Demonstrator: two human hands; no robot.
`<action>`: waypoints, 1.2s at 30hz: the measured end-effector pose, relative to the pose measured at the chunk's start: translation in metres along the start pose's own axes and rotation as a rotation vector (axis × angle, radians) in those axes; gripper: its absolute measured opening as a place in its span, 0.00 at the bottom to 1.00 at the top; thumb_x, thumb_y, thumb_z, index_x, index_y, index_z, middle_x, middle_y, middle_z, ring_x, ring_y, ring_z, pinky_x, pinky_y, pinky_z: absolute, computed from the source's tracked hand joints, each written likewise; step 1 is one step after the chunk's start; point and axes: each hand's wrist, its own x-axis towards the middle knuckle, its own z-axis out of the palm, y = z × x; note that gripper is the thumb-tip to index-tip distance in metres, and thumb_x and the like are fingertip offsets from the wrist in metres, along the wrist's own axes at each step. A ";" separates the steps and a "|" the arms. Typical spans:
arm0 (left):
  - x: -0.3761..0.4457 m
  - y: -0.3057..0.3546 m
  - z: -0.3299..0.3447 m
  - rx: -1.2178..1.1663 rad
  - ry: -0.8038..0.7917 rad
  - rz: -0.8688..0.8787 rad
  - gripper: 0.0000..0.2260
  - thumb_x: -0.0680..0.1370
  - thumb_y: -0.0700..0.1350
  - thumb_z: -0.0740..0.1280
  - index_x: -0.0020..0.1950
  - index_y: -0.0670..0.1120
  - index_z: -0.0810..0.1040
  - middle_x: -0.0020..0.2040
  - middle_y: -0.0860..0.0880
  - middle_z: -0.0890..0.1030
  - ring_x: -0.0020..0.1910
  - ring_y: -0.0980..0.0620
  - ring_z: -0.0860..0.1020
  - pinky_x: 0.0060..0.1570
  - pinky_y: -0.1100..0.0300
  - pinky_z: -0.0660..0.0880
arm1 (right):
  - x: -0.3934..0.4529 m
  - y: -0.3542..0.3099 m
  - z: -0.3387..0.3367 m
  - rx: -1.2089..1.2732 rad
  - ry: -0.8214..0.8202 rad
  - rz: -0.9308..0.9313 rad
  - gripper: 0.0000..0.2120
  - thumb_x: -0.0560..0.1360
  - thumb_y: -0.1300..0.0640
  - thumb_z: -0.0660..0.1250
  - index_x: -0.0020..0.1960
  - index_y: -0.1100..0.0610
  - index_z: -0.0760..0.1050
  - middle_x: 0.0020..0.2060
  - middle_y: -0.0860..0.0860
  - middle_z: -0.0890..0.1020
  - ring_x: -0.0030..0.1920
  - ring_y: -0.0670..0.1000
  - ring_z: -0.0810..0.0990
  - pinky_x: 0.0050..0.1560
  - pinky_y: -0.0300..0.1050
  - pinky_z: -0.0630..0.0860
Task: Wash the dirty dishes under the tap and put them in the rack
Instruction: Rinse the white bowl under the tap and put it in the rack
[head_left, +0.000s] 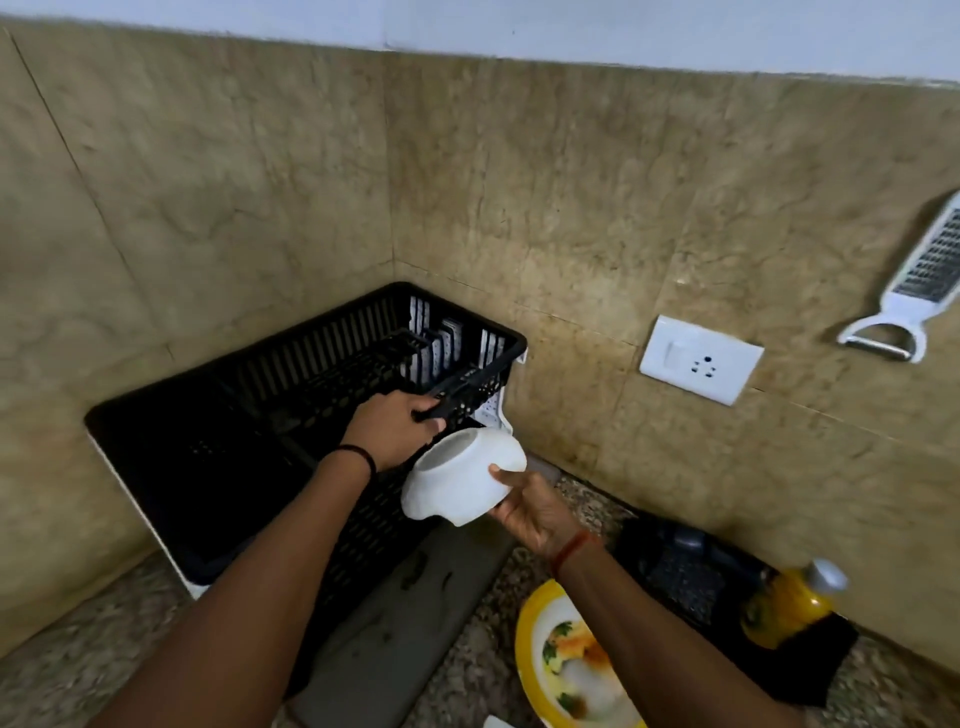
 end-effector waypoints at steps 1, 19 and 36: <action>0.001 -0.001 -0.001 -0.041 -0.013 -0.003 0.17 0.75 0.54 0.66 0.63 0.55 0.79 0.48 0.51 0.85 0.45 0.50 0.82 0.49 0.55 0.80 | 0.011 0.003 0.000 0.000 -0.002 0.010 0.26 0.70 0.67 0.71 0.67 0.61 0.71 0.66 0.61 0.75 0.67 0.62 0.72 0.59 0.63 0.75; 0.008 -0.004 0.010 -0.071 0.087 0.079 0.15 0.76 0.52 0.67 0.62 0.56 0.80 0.58 0.56 0.83 0.55 0.56 0.80 0.55 0.59 0.77 | 0.151 0.030 0.005 -0.596 0.414 0.072 0.44 0.72 0.65 0.69 0.77 0.63 0.44 0.72 0.60 0.65 0.67 0.62 0.70 0.64 0.57 0.72; 0.003 0.000 0.008 -0.041 0.097 0.051 0.14 0.76 0.54 0.66 0.60 0.59 0.80 0.48 0.52 0.85 0.49 0.52 0.81 0.49 0.59 0.78 | 0.106 0.073 -0.013 -2.304 -0.038 0.086 0.31 0.81 0.39 0.49 0.79 0.48 0.45 0.77 0.59 0.38 0.78 0.61 0.40 0.74 0.65 0.39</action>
